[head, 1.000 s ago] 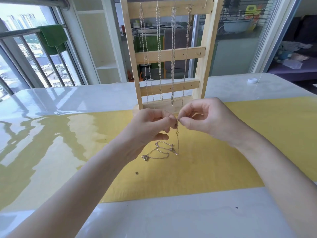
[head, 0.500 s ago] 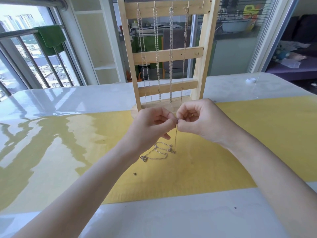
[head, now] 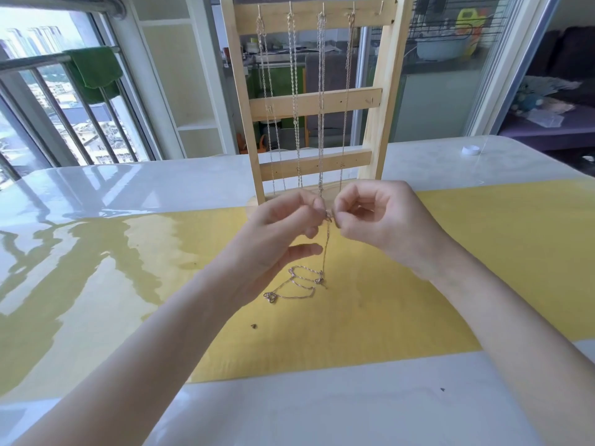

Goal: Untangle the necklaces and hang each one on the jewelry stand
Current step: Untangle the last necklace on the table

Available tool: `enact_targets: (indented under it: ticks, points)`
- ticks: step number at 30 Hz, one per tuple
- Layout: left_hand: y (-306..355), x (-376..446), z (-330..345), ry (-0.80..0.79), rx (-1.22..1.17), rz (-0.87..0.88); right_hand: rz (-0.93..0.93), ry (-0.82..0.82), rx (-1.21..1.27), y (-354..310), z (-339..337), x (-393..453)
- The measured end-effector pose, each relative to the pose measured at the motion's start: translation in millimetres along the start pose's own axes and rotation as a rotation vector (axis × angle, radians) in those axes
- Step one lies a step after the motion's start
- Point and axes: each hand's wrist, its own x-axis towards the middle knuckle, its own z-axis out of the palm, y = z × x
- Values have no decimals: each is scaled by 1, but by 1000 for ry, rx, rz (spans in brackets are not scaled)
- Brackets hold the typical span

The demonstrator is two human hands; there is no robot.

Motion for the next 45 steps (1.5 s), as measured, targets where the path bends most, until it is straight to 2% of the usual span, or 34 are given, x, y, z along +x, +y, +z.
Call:
enact_targets:
  ticks: [3, 9, 14, 21, 27, 33, 40, 45]
  points:
    - [1, 2, -4, 24, -111, -25, 26, 57, 115, 2, -9, 0]
    - [1, 0, 0, 46, 13, 47, 147, -107, 262, 3, -3, -2]
    - [1, 0, 1, 121, 120, 129, 230, -101, 325, 1, 1, -3]
    - [-2, 1, 3, 109, 147, 110, 249, -102, 256, -4, -3, -4]
    - [-3, 2, 3, 115, 207, 166, 226, 30, 264, -4, 1, -2]
    - [-5, 3, 4, 106, 289, 230, 272, 1, 269, -6, 2, -2]
    - [-3, 0, 8, 154, 286, 297, 328, -58, 362, -5, 3, -2]
    - [-3, 1, 5, 165, 167, 241, 280, -14, 328, -4, 3, -2]
